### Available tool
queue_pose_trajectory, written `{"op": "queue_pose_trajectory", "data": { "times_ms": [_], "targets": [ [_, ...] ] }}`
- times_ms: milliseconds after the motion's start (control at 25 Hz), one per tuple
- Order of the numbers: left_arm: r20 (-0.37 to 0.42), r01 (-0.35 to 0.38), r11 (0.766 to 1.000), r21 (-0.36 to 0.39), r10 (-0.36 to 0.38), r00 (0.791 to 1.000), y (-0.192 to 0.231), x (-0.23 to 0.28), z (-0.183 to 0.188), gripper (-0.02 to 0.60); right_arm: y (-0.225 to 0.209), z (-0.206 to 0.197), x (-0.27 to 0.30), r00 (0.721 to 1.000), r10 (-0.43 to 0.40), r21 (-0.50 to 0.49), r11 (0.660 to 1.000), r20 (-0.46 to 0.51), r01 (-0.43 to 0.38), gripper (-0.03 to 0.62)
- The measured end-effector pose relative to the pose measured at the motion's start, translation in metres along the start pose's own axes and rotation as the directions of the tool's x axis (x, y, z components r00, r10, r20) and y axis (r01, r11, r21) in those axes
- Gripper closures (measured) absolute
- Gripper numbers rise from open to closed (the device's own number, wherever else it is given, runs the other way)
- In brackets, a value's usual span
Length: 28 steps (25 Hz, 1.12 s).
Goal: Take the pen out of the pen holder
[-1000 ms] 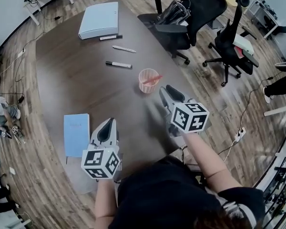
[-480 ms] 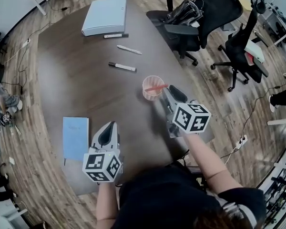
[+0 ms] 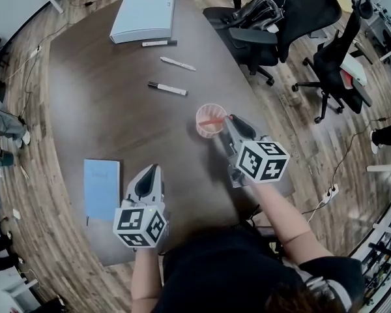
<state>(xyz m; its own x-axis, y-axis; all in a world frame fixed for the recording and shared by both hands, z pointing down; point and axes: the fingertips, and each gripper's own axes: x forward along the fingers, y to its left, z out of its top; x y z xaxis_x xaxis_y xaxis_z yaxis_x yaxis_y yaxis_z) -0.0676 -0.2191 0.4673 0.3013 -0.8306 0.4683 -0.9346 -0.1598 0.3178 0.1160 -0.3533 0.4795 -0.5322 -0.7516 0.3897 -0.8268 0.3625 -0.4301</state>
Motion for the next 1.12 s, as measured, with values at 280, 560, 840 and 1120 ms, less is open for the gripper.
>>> {"op": "queue_pose_trajectory", "data": {
  "times_ms": [280, 560, 840, 1120],
  "targets": [
    [0.003, -0.002, 1.000, 0.000, 0.002, 1.000, 0.002, -0.002, 0.000, 0.552, 0.009, 0.003, -0.002, 1.000, 0.026, -0.033, 0.999, 0.013, -0.026, 0.530],
    [0.029, -0.015, 1.000, 0.000, 0.015, 0.999, 0.011, -0.015, 0.004, 0.552, 0.024, 0.025, -0.019, 0.993, 0.042, -0.063, 0.997, 0.114, -0.035, 0.533],
    [0.072, -0.018, 1.000, -0.021, 0.020, 0.997, 0.016, -0.040, 0.009, 0.552, 0.053, 0.051, -0.050, 0.971, 0.093, -0.110, 0.991, 0.218, -0.070, 0.533],
    [0.104, -0.041, 0.999, -0.021, 0.043, 0.994, 0.025, -0.061, 0.007, 0.552, 0.097, 0.063, -0.081, 0.931, 0.232, -0.119, 0.971, 0.282, -0.205, 0.533]
  ]
}}
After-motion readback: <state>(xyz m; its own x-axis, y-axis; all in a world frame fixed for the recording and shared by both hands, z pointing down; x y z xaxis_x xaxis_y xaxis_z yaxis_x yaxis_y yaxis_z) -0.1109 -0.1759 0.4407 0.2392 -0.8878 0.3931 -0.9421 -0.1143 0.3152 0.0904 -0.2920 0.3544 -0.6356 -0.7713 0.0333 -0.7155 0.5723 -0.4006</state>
